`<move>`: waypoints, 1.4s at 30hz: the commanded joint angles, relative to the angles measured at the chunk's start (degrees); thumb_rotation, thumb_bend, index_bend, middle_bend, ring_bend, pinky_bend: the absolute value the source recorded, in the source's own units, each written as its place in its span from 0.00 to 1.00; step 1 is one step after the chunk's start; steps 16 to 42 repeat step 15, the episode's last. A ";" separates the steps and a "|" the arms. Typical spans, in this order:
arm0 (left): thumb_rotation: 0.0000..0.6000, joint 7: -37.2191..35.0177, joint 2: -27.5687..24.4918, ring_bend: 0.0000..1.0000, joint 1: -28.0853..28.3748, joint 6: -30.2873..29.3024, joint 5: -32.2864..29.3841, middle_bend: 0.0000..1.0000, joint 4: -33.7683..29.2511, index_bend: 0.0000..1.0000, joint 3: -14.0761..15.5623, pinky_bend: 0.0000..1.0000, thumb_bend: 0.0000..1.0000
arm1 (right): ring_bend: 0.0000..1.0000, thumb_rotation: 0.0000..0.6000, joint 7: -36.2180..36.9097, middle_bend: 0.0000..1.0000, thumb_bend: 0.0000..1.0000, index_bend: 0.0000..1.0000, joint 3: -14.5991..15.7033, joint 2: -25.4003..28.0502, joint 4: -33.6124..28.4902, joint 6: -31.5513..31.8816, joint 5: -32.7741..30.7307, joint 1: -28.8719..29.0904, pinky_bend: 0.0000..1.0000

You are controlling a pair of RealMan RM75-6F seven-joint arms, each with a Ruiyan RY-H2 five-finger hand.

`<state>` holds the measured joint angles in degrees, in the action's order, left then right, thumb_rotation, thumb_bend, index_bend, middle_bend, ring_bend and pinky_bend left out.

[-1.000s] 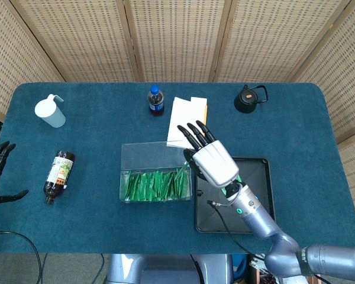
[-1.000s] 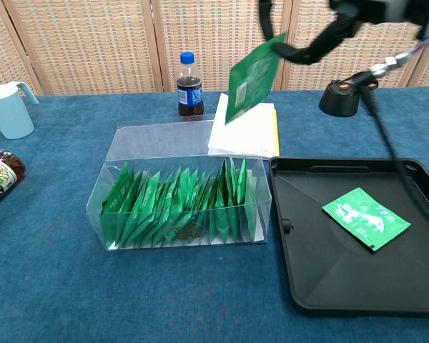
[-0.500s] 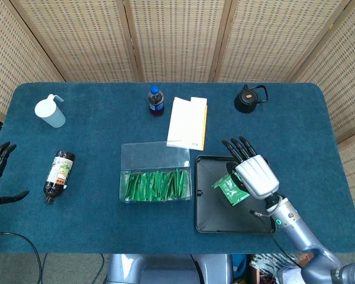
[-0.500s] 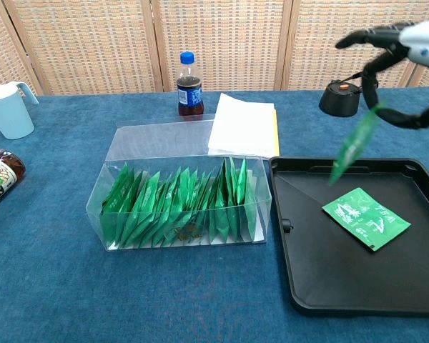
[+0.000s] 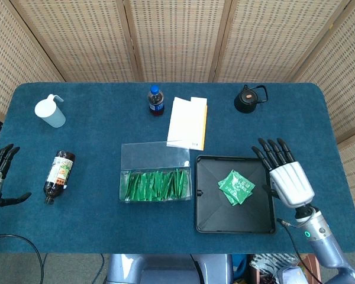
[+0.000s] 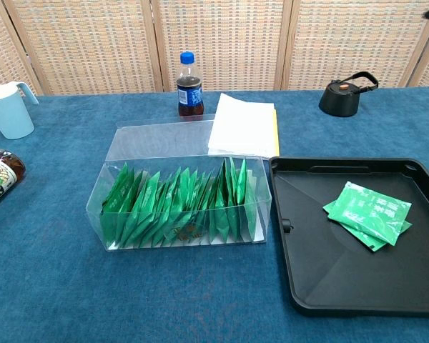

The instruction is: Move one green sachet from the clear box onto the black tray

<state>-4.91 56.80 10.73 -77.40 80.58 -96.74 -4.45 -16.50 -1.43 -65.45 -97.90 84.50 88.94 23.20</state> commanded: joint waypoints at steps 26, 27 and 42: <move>1.00 1.55 5.49 0.00 -5.53 -9.12 5.30 0.00 4.82 0.00 2.96 0.00 0.10 | 0.00 1.00 4.72 0.00 0.00 0.00 3.58 -2.43 4.27 10.04 -2.18 -15.27 0.00; 1.00 1.55 5.49 0.00 -5.53 -9.12 5.30 0.00 4.82 0.00 2.96 0.00 0.10 | 0.00 1.00 4.72 0.00 0.00 0.00 3.58 -2.43 4.27 10.04 -2.18 -15.27 0.00; 1.00 1.55 5.49 0.00 -5.53 -9.12 5.30 0.00 4.82 0.00 2.96 0.00 0.10 | 0.00 1.00 4.72 0.00 0.00 0.00 3.58 -2.43 4.27 10.04 -2.18 -15.27 0.00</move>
